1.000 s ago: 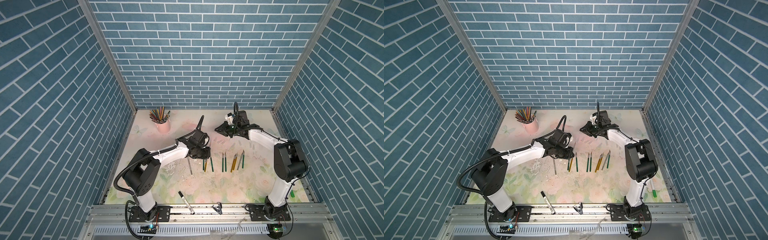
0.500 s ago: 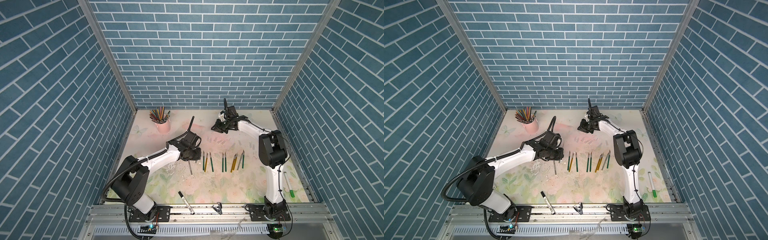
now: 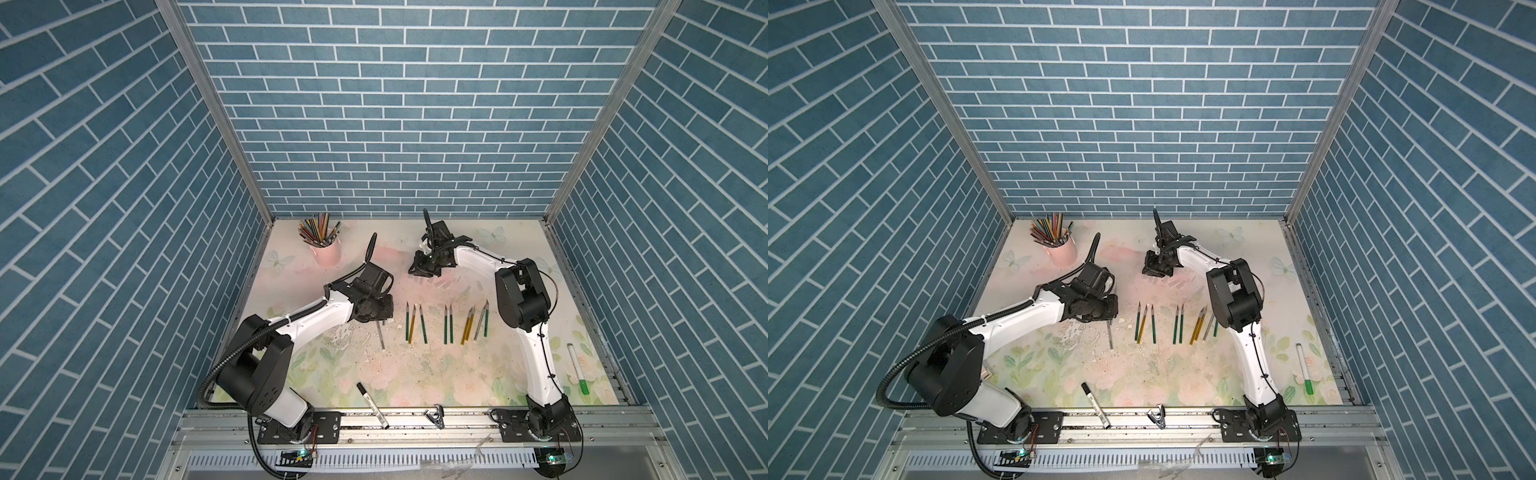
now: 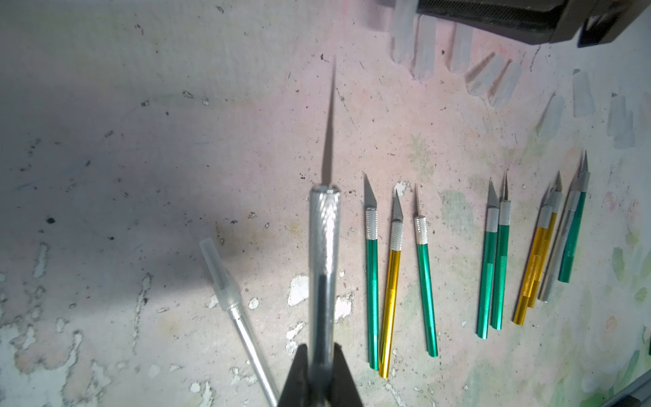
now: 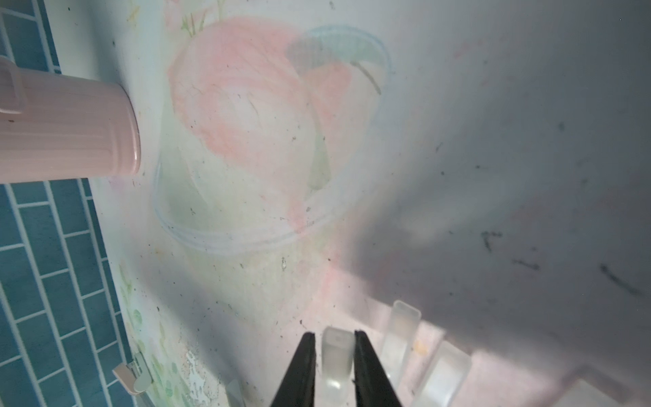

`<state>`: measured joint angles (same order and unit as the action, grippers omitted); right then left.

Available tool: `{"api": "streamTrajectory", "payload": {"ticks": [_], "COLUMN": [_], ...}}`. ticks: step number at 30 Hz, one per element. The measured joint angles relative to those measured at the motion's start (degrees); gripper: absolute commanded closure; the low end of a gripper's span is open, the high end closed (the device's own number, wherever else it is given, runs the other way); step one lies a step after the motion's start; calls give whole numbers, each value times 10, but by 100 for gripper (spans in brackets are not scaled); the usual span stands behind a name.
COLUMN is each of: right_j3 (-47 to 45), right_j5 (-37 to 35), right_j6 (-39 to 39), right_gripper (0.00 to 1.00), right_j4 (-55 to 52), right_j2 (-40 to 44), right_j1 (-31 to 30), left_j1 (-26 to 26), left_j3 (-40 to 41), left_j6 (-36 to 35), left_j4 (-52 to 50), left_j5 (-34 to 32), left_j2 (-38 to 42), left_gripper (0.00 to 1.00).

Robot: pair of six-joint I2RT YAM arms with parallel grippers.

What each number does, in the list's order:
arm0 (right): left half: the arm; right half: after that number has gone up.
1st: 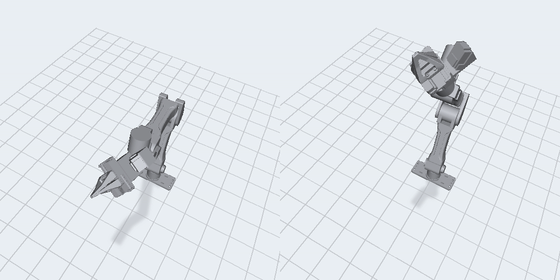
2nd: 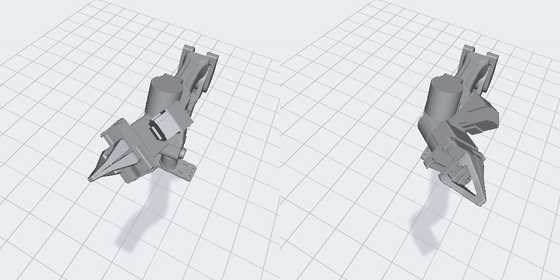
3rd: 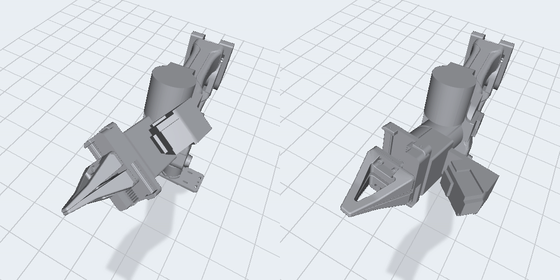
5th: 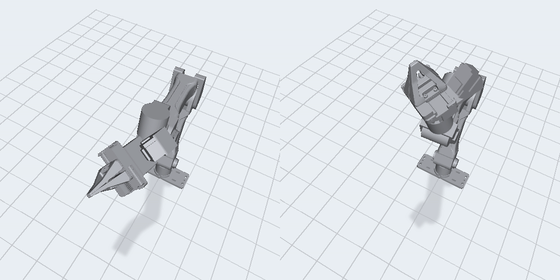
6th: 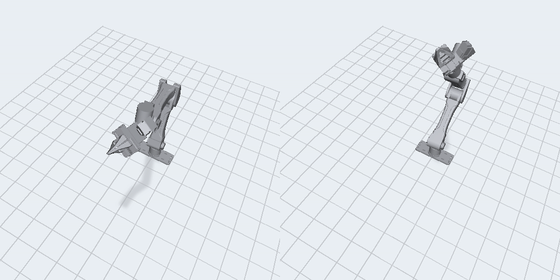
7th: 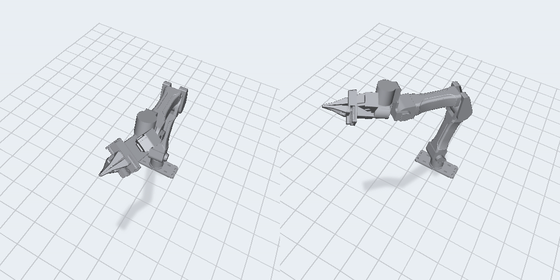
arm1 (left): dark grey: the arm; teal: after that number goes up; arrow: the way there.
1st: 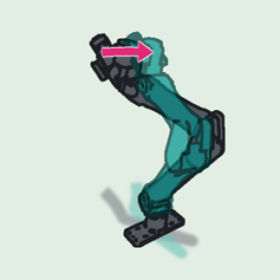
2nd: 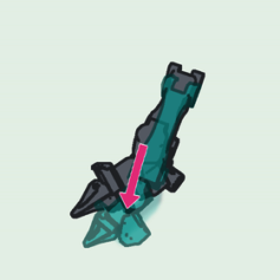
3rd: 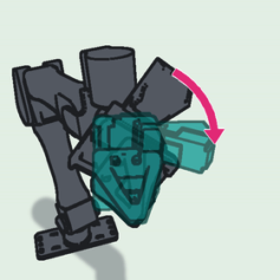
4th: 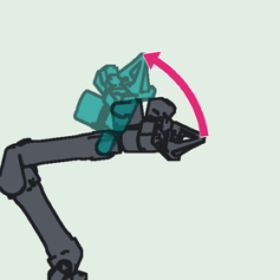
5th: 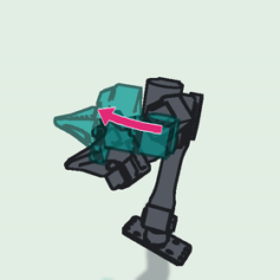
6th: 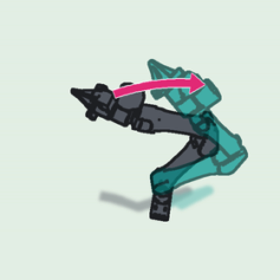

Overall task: Remove protective caps from carving knives
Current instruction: Place the protective sleeve at the center of the board, then place the carving knife at the center of the board.

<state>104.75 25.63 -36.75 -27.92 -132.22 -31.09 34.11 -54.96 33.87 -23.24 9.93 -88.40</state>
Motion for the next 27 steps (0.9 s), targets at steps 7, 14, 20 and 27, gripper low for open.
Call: {"api": "streamTrajectory", "payload": {"ticks": [7,14,20,27], "right_j3": [7,0,-41,-130], "right_j5": [-10,-21,-37,-49], "right_j6": [11,12,17,27], "right_gripper": [46,41,41,41], "right_j4": [-8,-12,-12,13], "right_j2": [-1,18,104,218], "right_j1": [-2,-4,-3,19], "left_j1": [1,17,53,74], "left_j3": [0,0,-19,-37], "left_j6": [15,47,81,108], "left_j4": [2,2,-5,-14], "left_j5": [2,-13,-40,-63], "left_j2": [-17,-28,-64,-106], "left_gripper": [100,100,100,97]}}
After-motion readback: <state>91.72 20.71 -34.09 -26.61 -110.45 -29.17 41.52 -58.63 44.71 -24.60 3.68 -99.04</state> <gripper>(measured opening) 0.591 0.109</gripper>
